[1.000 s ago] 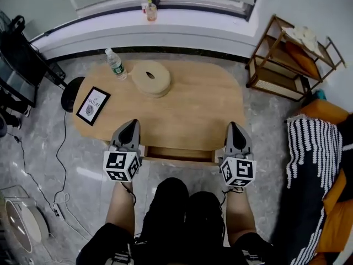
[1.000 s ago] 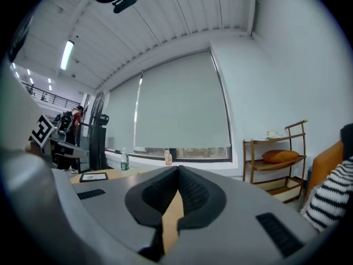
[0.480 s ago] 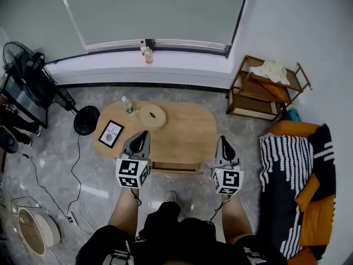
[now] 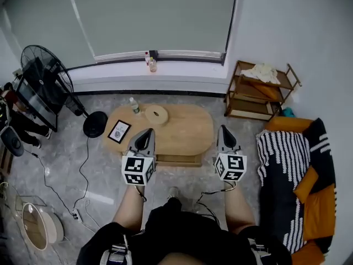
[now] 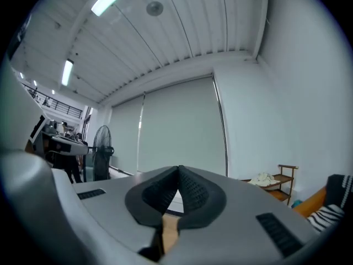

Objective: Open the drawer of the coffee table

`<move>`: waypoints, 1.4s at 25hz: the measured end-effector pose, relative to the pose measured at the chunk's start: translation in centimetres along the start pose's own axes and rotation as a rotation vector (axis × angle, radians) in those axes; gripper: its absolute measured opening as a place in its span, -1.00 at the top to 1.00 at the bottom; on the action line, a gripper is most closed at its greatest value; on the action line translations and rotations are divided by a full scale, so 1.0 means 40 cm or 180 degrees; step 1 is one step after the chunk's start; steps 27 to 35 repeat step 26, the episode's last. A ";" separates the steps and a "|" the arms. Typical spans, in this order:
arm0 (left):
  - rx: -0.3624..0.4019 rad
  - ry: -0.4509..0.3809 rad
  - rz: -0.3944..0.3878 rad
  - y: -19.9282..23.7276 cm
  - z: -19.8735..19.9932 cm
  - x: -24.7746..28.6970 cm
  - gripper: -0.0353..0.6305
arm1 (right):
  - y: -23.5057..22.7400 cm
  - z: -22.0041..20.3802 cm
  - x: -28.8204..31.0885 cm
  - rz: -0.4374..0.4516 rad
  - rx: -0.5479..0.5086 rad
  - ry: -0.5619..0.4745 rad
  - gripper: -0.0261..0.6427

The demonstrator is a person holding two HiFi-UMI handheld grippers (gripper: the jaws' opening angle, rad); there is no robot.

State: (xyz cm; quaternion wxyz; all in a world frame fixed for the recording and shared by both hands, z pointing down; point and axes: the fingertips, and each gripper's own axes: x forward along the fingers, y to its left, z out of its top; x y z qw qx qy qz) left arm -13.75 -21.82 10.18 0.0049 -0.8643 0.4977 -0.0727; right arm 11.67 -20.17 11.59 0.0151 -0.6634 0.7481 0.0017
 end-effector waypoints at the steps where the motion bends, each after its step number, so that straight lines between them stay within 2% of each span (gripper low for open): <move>1: 0.0005 -0.0026 0.0002 -0.014 0.006 -0.022 0.84 | 0.008 0.005 -0.025 0.0012 0.0006 -0.0012 0.88; 8: 0.0044 -0.0117 0.0006 -0.087 0.025 -0.132 0.84 | 0.044 0.027 -0.157 0.0056 0.0037 -0.0098 0.88; 16: 0.0075 -0.0113 0.0053 -0.100 0.031 -0.195 0.84 | 0.070 0.063 -0.226 0.0057 -0.0037 -0.0190 0.88; 26: 0.0123 -0.0113 0.0121 -0.106 0.031 -0.276 0.84 | 0.103 0.099 -0.294 0.0059 -0.0115 -0.0285 0.88; 35: 0.0123 -0.0113 0.0121 -0.106 0.031 -0.276 0.84 | 0.103 0.099 -0.294 0.0059 -0.0115 -0.0285 0.88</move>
